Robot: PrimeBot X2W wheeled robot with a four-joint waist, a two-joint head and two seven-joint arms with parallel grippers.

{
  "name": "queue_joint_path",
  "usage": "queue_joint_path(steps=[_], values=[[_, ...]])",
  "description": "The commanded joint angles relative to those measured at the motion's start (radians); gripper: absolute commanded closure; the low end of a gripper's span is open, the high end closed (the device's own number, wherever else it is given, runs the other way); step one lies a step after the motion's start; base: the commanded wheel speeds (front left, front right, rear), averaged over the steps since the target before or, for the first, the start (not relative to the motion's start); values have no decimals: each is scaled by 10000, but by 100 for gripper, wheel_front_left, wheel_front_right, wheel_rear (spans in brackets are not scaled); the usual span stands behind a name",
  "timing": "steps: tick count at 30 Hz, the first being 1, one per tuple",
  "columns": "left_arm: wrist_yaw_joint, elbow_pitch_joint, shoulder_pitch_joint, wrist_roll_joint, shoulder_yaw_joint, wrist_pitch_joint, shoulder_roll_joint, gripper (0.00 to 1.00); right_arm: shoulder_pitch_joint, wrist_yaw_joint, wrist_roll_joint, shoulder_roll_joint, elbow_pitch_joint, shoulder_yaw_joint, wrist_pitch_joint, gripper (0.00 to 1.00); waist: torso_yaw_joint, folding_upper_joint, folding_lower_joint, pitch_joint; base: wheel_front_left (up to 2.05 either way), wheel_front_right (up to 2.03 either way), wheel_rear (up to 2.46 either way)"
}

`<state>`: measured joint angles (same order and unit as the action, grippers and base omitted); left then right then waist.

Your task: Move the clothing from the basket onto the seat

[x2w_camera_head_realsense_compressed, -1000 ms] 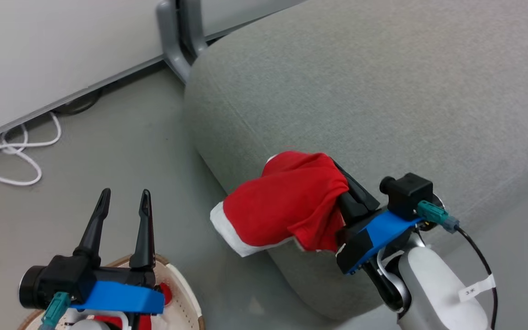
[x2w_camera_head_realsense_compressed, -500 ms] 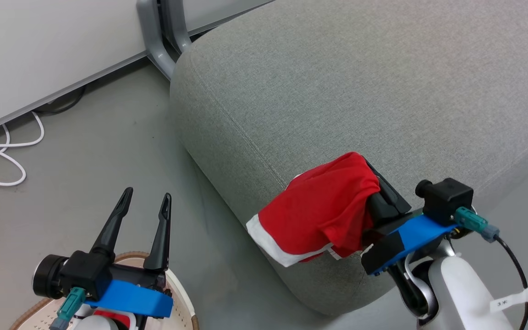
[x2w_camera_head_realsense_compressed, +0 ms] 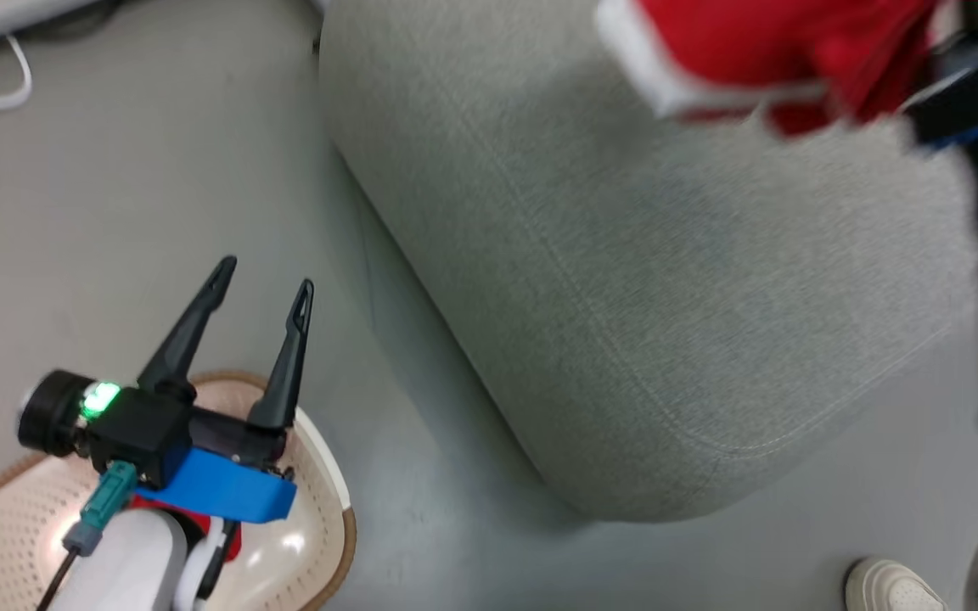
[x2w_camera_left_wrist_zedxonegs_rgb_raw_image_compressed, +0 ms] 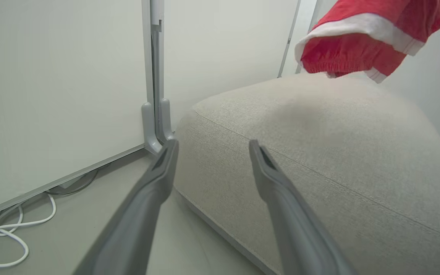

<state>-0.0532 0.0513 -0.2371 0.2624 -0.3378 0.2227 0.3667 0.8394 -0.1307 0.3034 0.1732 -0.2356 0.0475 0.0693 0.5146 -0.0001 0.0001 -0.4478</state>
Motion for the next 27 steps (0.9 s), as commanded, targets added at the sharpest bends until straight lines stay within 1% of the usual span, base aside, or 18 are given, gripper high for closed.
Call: queue_joint_path(steps=[1, 6, 9, 10, 12, 17, 18, 19, 20, 21, 23, 27], values=[[-12, -109, -222, -70, 7, -77, 113, 0, 361, -1, 84, 129, -76, 221, -1, 100, -619, 1, -1, -761, 0, 0, 0], [-77, -793, -722, -330, -42, -546, 502, 0, 2123, -1, -114, 584, -1086, 1922, -108, 100, -1027, 1, -1, -1915, 0, 0, 0], [-53, -1126, -880, -413, 0, -668, 662, 0, 2665, -1, -266, 725, -2078, 2727, -282, 100, -1192, 1, -1, -2381, 0, 0, 0], [-7, -1240, -841, -432, 25, -684, 683, 0, 2802, -1, -264, 708, -2459, 3085, -373, 100, -1211, 1, -1, -2485, 0, 0, 0], [79, -1456, -780, -439, 77, -695, 740, 0, 2998, -1, -456, 881, -3152, 3646, -527, 100, -1293, 1, -1, -2711, 0, 0, 0], [161, -1526, -725, -356, 144, -628, 770, 0, 2904, -1, -981, 1142, -4847, 4562, -906, 100, -1621, 1, -1, -2989, 0, 0, 0], [167, -1479, -717, -336, 133, -589, 746, 0, 2799, -1, -1184, 1193, -5162, 4708, -989, 82, -1692, 1, -1, -2974, 0, 0, 0], [177, -1427, -709, -302, 113, -541, 701, 0, 2663, -1, -1334, 1228, -5493, 4829, -988, 61, -1755, 1, -1, -2949, 0, 0, 0], [183, -1368, -706, -279, 78, -507, 654, 0, 2508, 1, -1535, 1278, -5820, 4992, -989, 32, -1823, 1, -1, -2906, 0, 0, 0], [171, -1306, -715, -248, 55, -442, 600, 0, 2390, 1, -1739, 1294, -6148, 5127, -954, 0, -1894, 1, -1, -2838, 0, 0, 0], [136, -1143, -769, -166, 40, -273, 501, 0, 2277, -1, -2123, 1386, -6601, 5404, -1028, 0, -2015, 1, -1, -2651, 0, 0, 0], [109, -591, -836, 8, 7, 86, 210, 0, 1911, -1, -2656, 1148, -7136, 5129, -1379, 0, -2236, 1, -1, -1951, 0, 0, 0]])
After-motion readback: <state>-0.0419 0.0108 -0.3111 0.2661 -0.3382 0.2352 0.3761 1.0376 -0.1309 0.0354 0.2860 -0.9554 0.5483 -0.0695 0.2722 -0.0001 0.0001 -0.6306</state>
